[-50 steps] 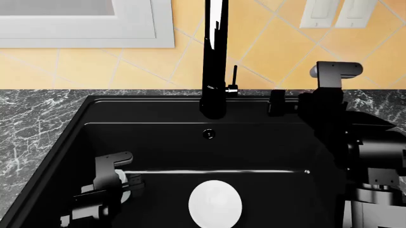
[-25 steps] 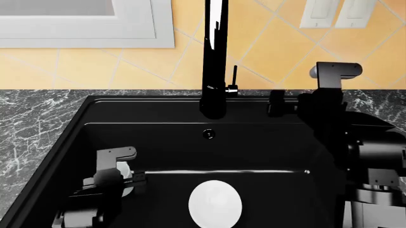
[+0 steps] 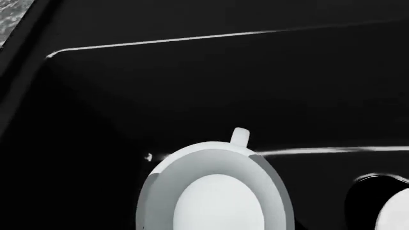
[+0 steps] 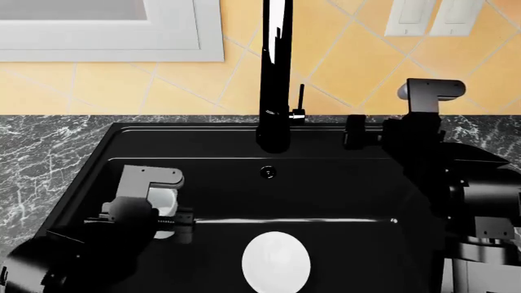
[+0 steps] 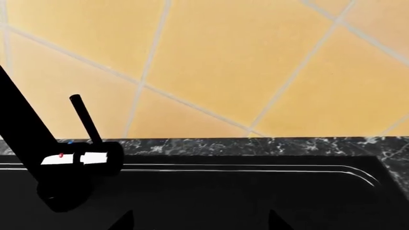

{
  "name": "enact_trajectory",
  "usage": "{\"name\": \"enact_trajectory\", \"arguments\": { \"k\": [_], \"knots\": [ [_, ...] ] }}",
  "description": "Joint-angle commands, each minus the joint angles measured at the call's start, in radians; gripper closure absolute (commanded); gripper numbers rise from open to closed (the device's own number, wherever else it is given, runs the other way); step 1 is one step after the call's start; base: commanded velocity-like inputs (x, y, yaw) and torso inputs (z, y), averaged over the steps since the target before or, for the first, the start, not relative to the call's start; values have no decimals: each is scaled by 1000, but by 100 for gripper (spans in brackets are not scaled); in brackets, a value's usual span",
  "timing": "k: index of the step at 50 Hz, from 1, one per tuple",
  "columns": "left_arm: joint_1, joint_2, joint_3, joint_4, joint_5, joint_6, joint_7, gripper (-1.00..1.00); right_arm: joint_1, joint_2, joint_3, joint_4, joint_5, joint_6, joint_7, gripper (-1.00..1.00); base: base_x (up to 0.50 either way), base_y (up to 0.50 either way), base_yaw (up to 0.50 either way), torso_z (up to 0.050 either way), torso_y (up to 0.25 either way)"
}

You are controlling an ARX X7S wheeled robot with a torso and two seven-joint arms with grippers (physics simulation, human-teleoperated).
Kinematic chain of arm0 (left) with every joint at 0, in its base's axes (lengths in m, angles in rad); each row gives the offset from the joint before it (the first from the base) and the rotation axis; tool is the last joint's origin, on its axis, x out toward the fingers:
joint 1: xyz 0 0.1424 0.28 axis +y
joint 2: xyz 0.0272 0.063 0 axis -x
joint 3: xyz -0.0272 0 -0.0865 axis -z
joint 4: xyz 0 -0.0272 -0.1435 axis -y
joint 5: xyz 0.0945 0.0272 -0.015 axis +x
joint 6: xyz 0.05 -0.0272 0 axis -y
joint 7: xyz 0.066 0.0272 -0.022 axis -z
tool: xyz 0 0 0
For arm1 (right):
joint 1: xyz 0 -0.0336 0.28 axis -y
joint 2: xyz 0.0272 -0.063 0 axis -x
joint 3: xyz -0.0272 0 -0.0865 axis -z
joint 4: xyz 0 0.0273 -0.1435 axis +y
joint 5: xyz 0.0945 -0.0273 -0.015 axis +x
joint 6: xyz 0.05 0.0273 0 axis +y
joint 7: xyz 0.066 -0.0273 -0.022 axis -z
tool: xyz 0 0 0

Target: Pick the cup and bowl from the sink and place them on the counter for drying.

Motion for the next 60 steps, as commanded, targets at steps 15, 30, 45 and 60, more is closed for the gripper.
{"name": "enact_trajectory", "arguments": {
  "k": [15, 30, 45, 60],
  "knots": [
    [-301, -364, 95, -95, -916, -35, -539, 100, -4, -1, 0, 4, 5, -7, -14, -100, 0, 0, 0, 0, 0],
    [-257, -480, 20, -161, -820, 80, -519, 100, -10, 3, -11, -7, 13, 4, -18, -100, 0, 0, 0, 0, 0],
    [-252, -611, -90, -378, -936, 78, -626, 100, -6, -2, -28, 13, 13, -4, -23, -100, 0, 0, 0, 0, 0],
    [-259, -712, -27, -477, -763, 122, -528, 100, -23, 4, -18, 13, 19, -15, -17, -100, 0, 0, 0, 0, 0]
  ]
}}
